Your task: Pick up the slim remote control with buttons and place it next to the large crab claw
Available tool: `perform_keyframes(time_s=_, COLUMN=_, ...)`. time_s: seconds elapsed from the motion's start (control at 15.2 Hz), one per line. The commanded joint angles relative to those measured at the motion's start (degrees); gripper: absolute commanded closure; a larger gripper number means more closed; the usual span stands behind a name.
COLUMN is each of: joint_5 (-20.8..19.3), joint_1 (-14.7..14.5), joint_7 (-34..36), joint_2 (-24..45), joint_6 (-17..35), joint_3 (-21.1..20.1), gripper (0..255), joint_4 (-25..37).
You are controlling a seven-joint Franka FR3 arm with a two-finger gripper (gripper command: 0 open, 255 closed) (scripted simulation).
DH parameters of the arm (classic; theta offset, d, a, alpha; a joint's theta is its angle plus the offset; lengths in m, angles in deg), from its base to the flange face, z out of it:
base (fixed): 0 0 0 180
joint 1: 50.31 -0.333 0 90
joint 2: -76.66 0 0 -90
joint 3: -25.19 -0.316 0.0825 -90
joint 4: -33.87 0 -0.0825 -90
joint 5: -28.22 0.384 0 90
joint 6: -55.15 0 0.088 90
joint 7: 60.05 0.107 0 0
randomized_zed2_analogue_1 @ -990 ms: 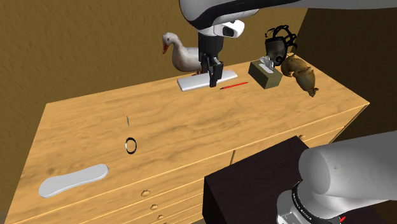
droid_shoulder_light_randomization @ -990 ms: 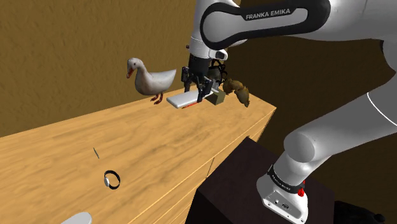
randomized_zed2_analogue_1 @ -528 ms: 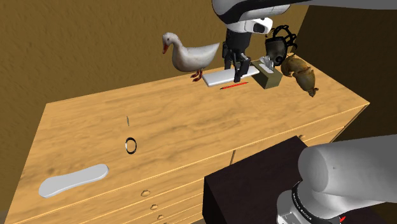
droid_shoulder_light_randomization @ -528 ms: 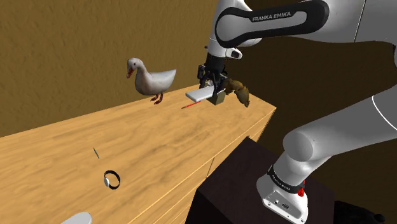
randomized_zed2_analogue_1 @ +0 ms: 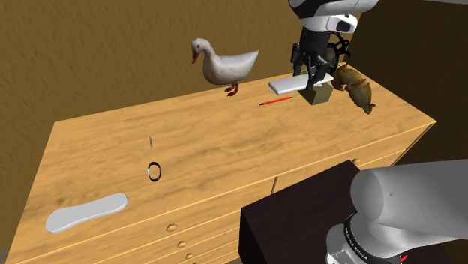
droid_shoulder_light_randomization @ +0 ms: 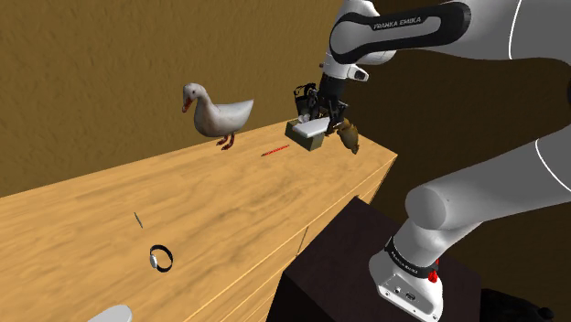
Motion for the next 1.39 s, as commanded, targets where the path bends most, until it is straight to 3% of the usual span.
perform_keyframes(time_s=0.0, joint_5=-1.2, joint_1=1.4, joint_7=-3.2, joint_2=0.5, joint_6=0.5, joint_3=2.3, gripper=255, joint_4=-0.3)
perform_keyframes(time_s=0.66, joint_5=-6.4, joint_1=7.7, joint_7=-15.8, joint_2=6.6, joint_6=1.4, joint_3=11.5, gripper=255, joint_4=4.2)
perform_keyframes(time_s=1.32, joint_5=-9.4, joint_1=13.2, joint_7=-27.4, joint_2=17.7, joint_6=1.3, joint_3=19.1, gripper=255, joint_4=15.1)
